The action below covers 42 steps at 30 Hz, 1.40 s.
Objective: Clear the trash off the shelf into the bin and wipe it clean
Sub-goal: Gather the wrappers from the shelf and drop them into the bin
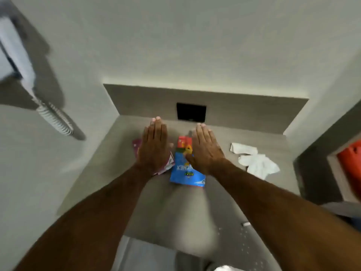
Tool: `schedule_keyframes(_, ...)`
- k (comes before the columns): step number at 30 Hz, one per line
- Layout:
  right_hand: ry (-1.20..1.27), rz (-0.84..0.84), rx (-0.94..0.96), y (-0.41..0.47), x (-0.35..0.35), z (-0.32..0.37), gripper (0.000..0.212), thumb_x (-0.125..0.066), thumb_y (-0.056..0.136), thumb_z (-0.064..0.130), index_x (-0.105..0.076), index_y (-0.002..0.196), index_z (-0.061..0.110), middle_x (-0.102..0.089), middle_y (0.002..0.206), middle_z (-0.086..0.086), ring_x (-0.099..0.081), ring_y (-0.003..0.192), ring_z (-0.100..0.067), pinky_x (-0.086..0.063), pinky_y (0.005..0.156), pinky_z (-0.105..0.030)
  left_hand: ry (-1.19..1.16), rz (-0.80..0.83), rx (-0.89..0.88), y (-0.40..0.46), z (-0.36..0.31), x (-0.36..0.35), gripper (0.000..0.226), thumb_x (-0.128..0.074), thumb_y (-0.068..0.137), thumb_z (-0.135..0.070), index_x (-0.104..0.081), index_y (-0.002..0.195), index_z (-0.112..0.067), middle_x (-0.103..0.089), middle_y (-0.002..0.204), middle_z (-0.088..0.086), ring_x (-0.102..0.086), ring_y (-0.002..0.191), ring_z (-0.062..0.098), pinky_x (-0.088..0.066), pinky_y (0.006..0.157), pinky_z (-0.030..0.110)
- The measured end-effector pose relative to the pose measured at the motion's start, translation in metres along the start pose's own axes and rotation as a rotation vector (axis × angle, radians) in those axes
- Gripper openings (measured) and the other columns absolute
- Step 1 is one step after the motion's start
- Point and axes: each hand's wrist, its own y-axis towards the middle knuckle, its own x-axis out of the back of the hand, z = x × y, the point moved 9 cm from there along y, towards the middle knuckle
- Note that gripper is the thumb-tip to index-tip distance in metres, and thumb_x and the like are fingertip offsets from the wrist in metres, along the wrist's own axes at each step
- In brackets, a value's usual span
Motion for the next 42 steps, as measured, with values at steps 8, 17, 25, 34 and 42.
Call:
schedule_keyframes(8, -0.033, 0.597, -0.013, 0.019, -0.086, -0.014, 0.141, -0.088, 0.049, 0.060, 0.003, 0.154, 0.035, -0.002, 0.161, -0.021, -0.015, 0.140, -0.058, -0.032, 0.106, -0.070, -0.159, 0.879, 0.164, -0.001, 0.045, -0.121, 0.120, -0.083, 0.061, -0.049, -0.012, 0.155, -0.029, 0.001, 0.164, 0.028, -0.008, 0.149, 0.054, -0.025, 0.119, 0.059)
schedule_keyframes(17, 0.019, 0.484, 0.011, 0.025, -0.077, 0.028, 0.053, -0.069, 0.083, 0.017, -0.054, 0.134, 0.022, -0.053, 0.129, -0.017, -0.058, 0.113, -0.038, -0.052, 0.092, -0.043, -0.298, 0.520, 0.074, -0.008, 0.021, -0.068, 0.024, -0.068, 0.083, -0.022, -0.075, 0.102, -0.008, -0.069, 0.104, 0.023, -0.069, 0.094, 0.042, -0.054, 0.076, 0.038)
schedule_keyframes(25, 0.815, -0.205, -0.313, -0.105, -0.004, -0.016, 0.030, -0.049, 0.060, 0.011, -0.073, 0.077, 0.006, -0.071, 0.081, -0.005, -0.064, 0.076, -0.018, -0.049, 0.069, -0.028, -0.678, -0.002, 0.238, -0.089, -0.012, 0.041, 0.010, -0.065, 0.080, 0.002, -0.075, 0.081, 0.005, -0.072, 0.079, 0.023, -0.068, 0.076, 0.035, -0.049, 0.070, 0.033)
schedule_keyframes(34, 0.901, -0.051, -0.792, -0.443, -0.127, -0.028, 0.022, -0.044, 0.065, 0.025, -0.048, 0.075, 0.044, -0.056, 0.062, 0.007, -0.057, 0.058, -0.023, -0.052, 0.054, -0.045, -1.221, 0.435, 0.246, -0.359, -0.198, 0.010, 0.018, -0.066, 0.073, -0.004, -0.080, 0.072, -0.016, -0.060, 0.068, -0.023, -0.058, 0.063, -0.015, -0.045, 0.062, 0.002)
schedule_keyframes(42, 0.799, 0.430, -1.159, -0.527, -0.370, -0.081, 0.024, -0.057, 0.085, 0.012, -0.051, 0.107, 0.007, -0.069, 0.104, -0.022, -0.065, 0.097, -0.042, -0.054, 0.080, -0.048, -0.703, 1.129, 0.421, -0.472, -0.290, -0.256, 0.021, -0.062, 0.085, -0.019, -0.073, 0.098, -0.007, -0.075, 0.098, 0.016, -0.072, 0.095, 0.030, -0.058, 0.085, 0.036)
